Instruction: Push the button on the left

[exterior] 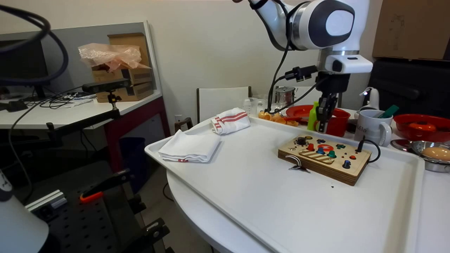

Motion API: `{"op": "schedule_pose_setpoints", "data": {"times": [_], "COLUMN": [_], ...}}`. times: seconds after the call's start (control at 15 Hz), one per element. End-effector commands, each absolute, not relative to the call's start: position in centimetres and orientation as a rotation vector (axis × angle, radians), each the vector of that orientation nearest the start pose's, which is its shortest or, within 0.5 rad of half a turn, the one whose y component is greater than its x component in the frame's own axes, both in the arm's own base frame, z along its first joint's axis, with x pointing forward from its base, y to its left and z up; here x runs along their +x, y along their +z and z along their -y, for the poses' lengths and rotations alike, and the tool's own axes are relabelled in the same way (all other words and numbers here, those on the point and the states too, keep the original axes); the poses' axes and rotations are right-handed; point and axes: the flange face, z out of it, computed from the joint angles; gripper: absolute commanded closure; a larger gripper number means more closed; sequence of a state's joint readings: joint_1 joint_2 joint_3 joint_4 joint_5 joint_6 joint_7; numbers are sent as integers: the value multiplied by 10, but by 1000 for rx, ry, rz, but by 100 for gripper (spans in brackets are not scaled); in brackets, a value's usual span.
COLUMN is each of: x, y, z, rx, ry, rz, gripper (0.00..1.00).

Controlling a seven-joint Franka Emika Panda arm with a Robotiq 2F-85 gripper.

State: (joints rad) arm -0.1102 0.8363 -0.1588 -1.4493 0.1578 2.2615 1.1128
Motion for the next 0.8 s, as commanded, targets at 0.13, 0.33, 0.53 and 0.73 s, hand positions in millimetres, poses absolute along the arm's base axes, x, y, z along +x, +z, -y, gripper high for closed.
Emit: {"op": "schedule_pose_setpoints", "data": {"times": [0.13, 0.33, 0.53, 0.73], "x": [701, 701, 702, 702], "y": [189, 187, 185, 183], "z": [167, 167, 167, 166], "rx": [-2384, -2374, -2374, -2377], "ry": [38, 44, 45, 47], "rz": [-2088, -2081, -2079, -2078], "gripper": [100, 100, 100, 100]}}
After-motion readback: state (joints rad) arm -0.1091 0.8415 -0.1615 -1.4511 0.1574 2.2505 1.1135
